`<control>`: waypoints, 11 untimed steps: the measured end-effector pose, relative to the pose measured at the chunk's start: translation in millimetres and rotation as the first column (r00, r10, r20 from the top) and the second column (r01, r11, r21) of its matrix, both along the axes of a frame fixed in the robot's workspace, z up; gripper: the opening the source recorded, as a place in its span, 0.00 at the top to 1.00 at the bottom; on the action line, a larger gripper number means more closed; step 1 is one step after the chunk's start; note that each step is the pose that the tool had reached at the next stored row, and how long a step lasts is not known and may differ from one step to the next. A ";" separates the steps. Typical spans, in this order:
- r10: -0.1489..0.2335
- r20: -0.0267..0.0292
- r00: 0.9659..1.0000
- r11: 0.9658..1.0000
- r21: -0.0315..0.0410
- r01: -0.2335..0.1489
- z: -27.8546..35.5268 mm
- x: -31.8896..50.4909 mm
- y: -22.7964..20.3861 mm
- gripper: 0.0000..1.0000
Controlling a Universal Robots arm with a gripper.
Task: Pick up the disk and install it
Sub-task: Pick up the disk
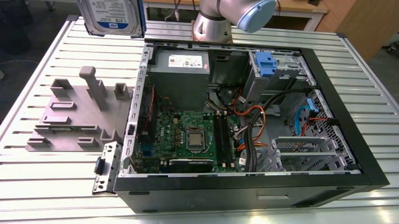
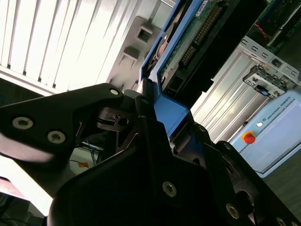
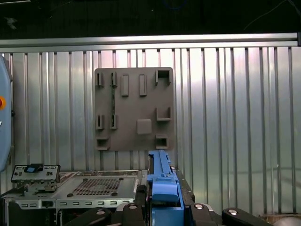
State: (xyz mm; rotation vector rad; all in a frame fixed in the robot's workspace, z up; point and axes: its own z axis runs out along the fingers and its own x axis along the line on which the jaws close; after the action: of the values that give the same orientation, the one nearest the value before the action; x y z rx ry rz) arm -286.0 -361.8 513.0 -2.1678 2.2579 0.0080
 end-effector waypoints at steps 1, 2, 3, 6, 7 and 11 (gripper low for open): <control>0.000 0.000 1.000 1.000 0.000 0.000 0.0 0.4 0.0 0.64; 0.000 0.000 1.000 1.000 0.000 0.000 0.0 0.8 0.0 0.64; 0.000 0.000 1.000 1.000 0.000 0.000 0.0 1.2 0.0 0.64; 0.000 0.000 1.000 1.000 0.000 0.000 0.0 2.6 0.0 0.64; 0.000 0.000 1.000 1.000 0.000 0.000 0.0 3.4 0.0 0.64; 0.000 0.000 1.000 1.000 0.000 0.000 0.0 4.7 0.0 0.64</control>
State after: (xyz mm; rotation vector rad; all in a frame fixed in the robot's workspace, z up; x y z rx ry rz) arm -281.2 -361.9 513.0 -2.1675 2.2580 0.0080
